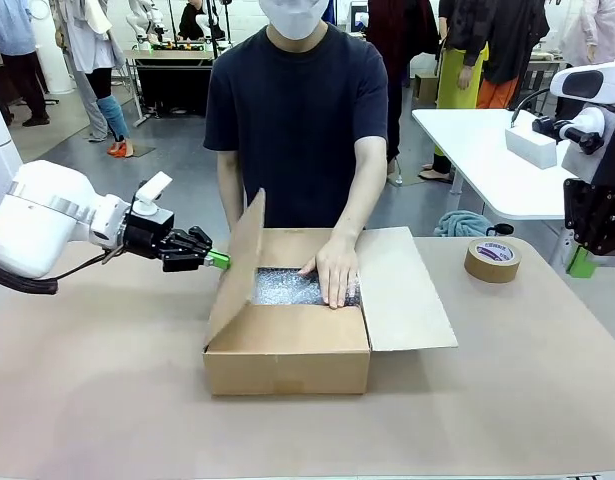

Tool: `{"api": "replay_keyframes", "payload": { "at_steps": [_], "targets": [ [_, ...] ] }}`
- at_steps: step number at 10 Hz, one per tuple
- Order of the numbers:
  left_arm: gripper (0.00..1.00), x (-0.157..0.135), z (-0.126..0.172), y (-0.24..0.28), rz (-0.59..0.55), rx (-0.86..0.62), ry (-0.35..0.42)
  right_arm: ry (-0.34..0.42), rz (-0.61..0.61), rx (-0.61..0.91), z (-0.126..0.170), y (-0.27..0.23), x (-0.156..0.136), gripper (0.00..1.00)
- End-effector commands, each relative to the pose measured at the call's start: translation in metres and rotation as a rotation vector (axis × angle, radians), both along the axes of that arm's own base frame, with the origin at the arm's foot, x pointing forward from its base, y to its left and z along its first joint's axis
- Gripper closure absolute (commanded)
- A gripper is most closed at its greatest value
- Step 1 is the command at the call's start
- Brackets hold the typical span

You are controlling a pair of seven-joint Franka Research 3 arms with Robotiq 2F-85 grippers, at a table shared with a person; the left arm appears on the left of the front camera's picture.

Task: Wrap the clocks to prevent damage.
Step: Push the right (or left) flap of the Package Box to close it, then push the left (or right) flap of the Package Box to close it.

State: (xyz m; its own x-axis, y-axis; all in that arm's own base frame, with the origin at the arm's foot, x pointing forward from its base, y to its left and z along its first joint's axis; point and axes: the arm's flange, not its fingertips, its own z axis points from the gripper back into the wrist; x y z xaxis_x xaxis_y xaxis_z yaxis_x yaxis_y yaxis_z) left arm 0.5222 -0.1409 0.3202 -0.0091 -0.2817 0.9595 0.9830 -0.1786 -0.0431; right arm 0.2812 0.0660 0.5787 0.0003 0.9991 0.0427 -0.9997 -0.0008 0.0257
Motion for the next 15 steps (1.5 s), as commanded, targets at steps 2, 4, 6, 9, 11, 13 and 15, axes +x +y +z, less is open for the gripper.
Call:
{"api": "replay_keyframes", "payload": {
  "at_steps": [2,4,6,9,11,13,15],
  "targets": [
    [0.99,0.007,-0.022,-0.017,0.019,0.085,0.039,0.012,0.016,0.017,0.000,0.000,0.000,0.99],
    [0.99,0.011,-0.035,-0.012,0.029,0.099,0.061,0.012,0.016,0.017,0.000,0.000,0.000,0.99],
    [0.99,0.007,-0.039,-0.010,0.043,0.121,0.027,0.012,0.016,0.017,0.000,0.000,0.000,0.99],
    [0.99,0.003,-0.020,-0.012,0.018,0.049,0.059,0.012,0.016,0.017,0.000,0.000,0.000,0.99],
    [0.99,0.003,-0.020,-0.012,0.018,0.049,0.059,0.012,0.016,0.017,0.000,0.000,0.000,0.99],
    [0.99,0.003,-0.020,-0.012,0.018,0.049,0.059,0.012,0.016,0.017,0.000,0.000,0.000,0.99],
    [0.99,0.003,-0.020,-0.012,0.018,0.049,0.059,0.012,0.016,0.017,0.000,0.000,0.000,0.99]
  ]
}}
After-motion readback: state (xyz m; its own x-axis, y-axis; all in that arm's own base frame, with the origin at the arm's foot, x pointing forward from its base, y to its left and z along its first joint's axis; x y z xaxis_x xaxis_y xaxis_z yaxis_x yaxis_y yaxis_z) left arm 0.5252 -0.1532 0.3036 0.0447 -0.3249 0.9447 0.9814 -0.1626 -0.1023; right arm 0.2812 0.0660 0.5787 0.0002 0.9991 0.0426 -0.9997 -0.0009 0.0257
